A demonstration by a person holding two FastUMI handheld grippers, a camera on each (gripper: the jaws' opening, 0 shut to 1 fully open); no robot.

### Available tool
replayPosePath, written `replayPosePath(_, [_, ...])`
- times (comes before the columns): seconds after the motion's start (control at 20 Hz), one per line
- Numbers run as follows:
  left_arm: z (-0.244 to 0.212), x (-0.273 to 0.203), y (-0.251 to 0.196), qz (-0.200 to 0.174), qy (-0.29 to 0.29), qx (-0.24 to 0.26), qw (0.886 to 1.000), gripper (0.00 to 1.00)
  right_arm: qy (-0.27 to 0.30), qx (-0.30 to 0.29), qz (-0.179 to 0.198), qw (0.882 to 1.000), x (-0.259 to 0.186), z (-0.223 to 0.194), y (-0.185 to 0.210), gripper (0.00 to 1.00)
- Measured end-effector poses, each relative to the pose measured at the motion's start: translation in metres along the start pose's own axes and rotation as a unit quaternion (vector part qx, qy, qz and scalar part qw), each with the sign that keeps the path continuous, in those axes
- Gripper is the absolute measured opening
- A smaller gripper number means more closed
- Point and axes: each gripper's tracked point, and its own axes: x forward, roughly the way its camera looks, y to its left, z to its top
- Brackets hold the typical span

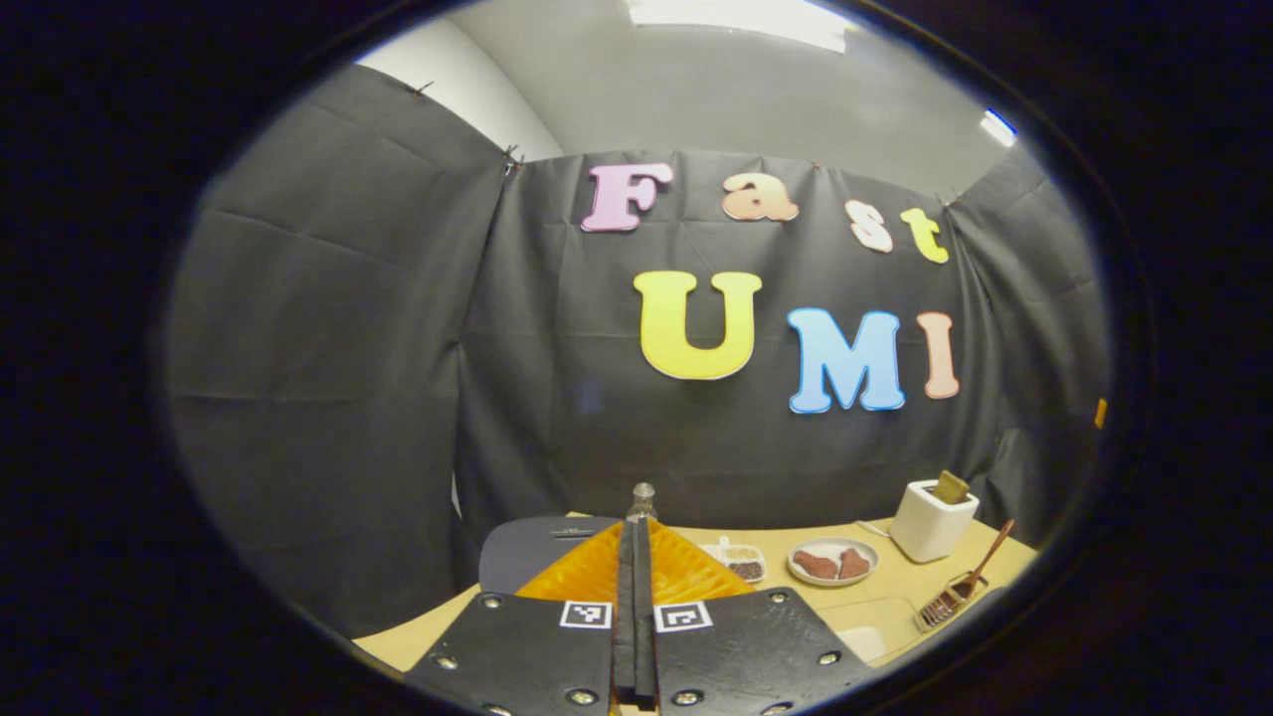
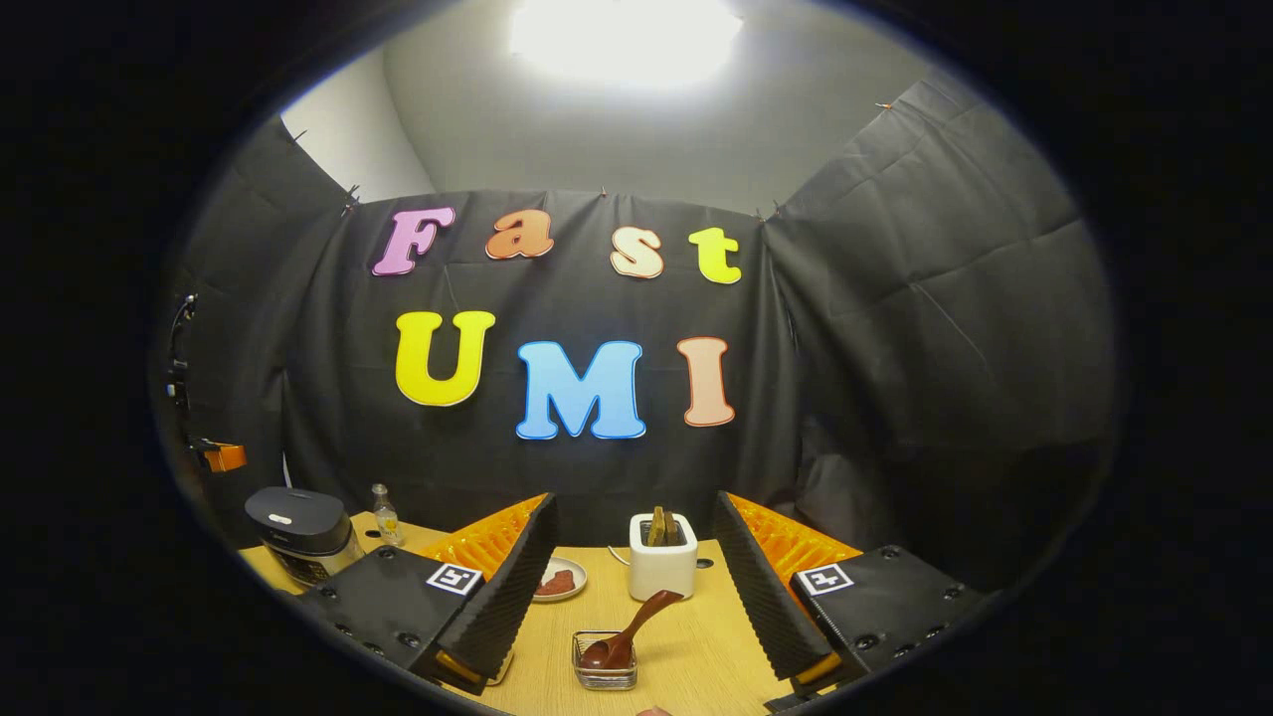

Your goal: Close the left gripper, press the button to open the rice cooker; take a wooden spoon from the chopstick holder with the right hand, scoop a spoonful of rice and pour it into the rice cooker, then put the wooden spoon back into the chopstick holder.

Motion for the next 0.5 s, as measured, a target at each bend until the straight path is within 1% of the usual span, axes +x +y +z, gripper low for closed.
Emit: replayPosePath(0.5, [-0.08, 0.053, 0.015, -0.003, 0.075, -0.007, 0.997, 0.0, 0.016, -0.021, -0.012, 1.0, 0.016, -0.009, 0.015, 0.99])
